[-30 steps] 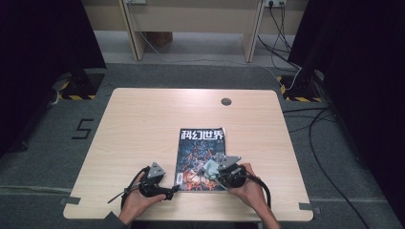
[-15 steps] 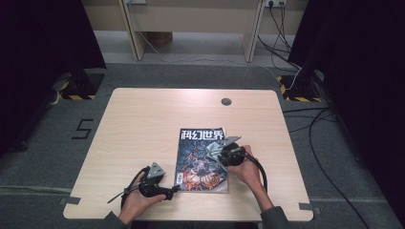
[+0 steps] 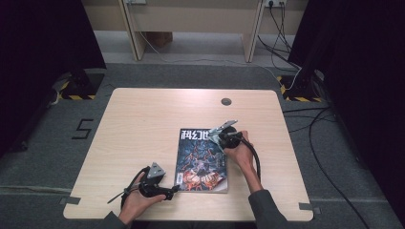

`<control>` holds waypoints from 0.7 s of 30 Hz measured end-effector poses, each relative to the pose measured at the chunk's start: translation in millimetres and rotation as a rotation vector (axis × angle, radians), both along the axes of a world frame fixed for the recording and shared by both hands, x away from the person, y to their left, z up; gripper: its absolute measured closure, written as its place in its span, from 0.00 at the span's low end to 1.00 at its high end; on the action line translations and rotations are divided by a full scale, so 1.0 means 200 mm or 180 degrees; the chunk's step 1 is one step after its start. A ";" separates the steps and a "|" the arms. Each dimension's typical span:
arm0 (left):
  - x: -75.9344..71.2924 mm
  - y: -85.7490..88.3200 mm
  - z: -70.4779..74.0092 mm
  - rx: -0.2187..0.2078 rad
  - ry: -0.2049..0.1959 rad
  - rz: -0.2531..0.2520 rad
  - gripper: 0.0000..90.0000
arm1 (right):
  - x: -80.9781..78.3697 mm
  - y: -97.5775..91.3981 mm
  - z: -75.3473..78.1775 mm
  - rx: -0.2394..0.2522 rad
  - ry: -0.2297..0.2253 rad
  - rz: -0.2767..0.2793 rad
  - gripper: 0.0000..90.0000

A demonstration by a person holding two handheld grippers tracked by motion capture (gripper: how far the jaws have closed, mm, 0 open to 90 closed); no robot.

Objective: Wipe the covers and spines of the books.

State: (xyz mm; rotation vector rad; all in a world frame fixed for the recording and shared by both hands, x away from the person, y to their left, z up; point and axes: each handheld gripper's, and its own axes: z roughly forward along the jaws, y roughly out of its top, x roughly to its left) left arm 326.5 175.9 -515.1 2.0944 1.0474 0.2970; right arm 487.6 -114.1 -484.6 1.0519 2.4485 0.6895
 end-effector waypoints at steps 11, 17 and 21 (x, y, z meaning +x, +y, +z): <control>0.00 0.00 0.00 -0.0005 -0.0006 0.0004 0.20 | 0.10 0.00 0.00 -0.0022 -0.0002 -0.0241 0.86; 0.00 0.00 0.00 -0.0013 -0.0009 0.0010 0.20 | 0.10 0.00 0.00 -0.0003 -0.0016 -0.0263 0.86; 0.00 0.00 0.00 0.0000 0.0000 0.0002 0.20 | 0.10 0.01 0.00 -0.0016 -0.0026 -0.0275 0.86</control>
